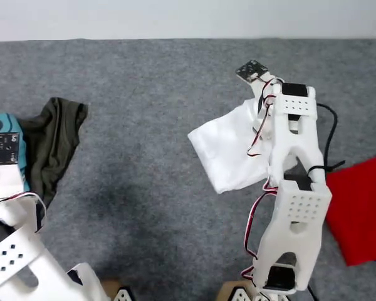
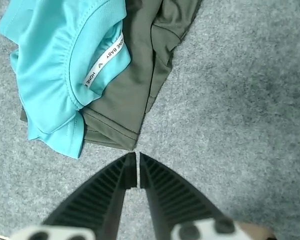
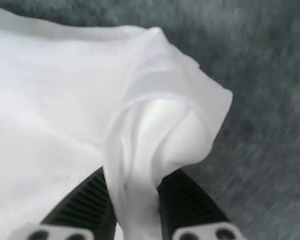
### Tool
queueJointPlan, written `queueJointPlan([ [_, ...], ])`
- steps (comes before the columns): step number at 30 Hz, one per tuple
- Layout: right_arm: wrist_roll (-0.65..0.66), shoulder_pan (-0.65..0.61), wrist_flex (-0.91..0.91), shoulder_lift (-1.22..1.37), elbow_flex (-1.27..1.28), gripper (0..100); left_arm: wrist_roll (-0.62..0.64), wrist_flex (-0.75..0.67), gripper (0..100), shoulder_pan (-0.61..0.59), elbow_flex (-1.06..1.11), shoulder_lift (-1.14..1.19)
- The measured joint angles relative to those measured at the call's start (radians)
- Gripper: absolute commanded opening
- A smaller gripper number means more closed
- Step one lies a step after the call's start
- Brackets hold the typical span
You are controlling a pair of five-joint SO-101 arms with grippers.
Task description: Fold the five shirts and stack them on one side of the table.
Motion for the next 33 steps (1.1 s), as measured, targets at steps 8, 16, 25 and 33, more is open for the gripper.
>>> queueJointPlan([
  [8, 0.137, -0.058, -0.058, 0.048, -0.066, 8.0, 0.0, 0.011, 2, 0.0, 0.0, 0.0],
  [16, 0.109, -0.063, -0.028, 0.048, -0.066, 35.2, 0.0, 0.011, 2, 0.0, 0.0, 0.0],
  [25, -0.239, -0.064, -0.021, -0.066, -0.066, 32.1, 0.0, 0.011, 2, 0.0, 0.0, 0.0],
  [33, -0.66, -0.063, 0.123, -0.192, -0.066, 5.4, 0.0, 0.011, 2, 0.0, 0.0, 0.0],
])
